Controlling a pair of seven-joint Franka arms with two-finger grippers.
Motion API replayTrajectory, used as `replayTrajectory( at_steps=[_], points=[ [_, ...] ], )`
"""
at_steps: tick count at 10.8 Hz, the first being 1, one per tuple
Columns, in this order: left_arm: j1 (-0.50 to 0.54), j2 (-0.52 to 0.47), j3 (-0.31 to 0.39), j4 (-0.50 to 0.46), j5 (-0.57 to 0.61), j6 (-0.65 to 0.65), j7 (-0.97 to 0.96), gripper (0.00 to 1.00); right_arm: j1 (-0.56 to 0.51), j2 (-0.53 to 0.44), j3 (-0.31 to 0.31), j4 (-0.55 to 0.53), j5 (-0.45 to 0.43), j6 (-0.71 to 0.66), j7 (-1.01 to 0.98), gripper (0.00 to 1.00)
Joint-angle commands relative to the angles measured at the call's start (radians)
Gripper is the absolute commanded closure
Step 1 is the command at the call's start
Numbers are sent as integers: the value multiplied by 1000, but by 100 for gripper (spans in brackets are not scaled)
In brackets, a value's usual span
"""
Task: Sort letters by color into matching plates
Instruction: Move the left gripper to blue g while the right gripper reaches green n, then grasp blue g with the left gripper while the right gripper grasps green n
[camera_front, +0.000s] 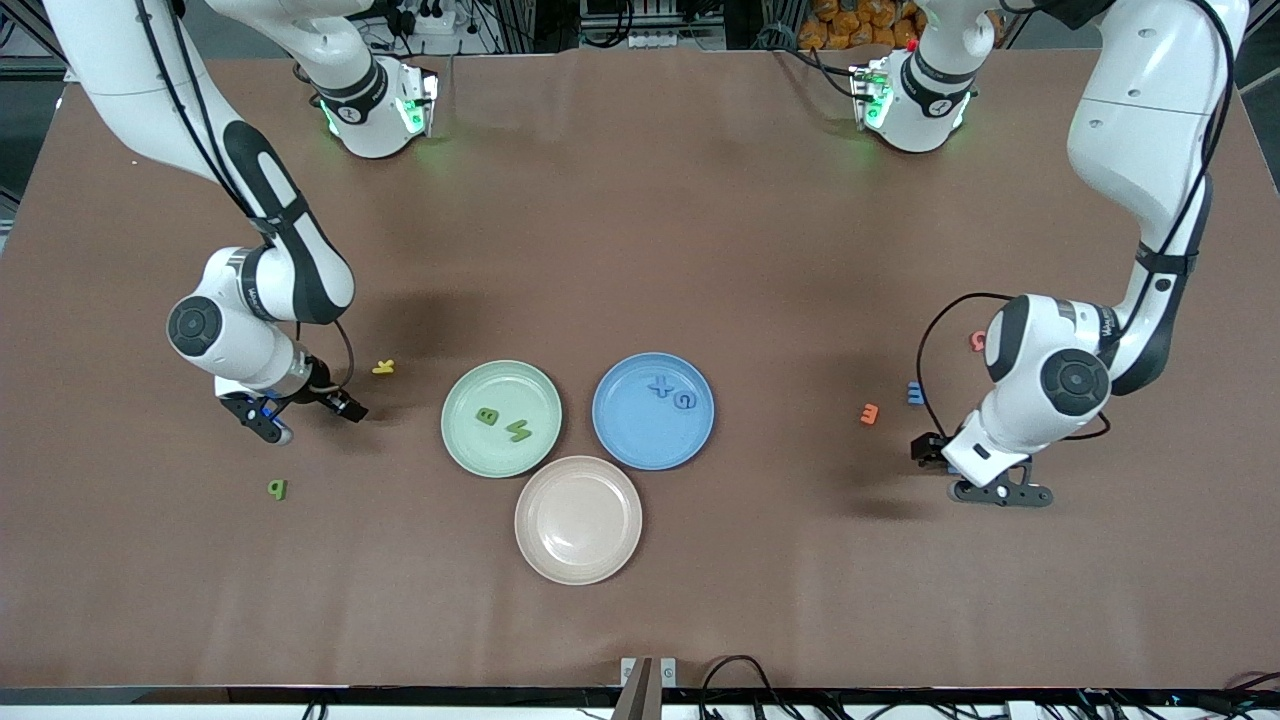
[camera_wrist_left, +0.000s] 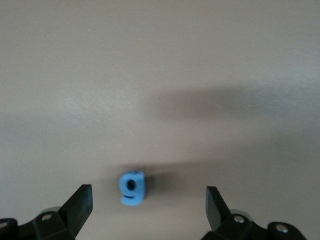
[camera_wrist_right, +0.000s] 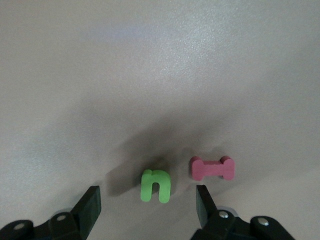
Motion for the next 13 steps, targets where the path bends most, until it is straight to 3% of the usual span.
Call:
replayTrajectory(
  at_steps=[1,6,11,13],
  points=[
    [10,76,-8,70,9,4,36,0,-5,8,8,-16,12,48,11,25],
    [29,94,-8,72,18,4,102,0,-3,8,8,-16,11,45,1,53],
    [64,96,-8,63,4,-1,139,0,-2,8,6,-16,-1,40,-6,73],
    [69,105,-8,61,4,-1,137,0,13,10,6,-11,-38,34,-8,75]
  ],
)
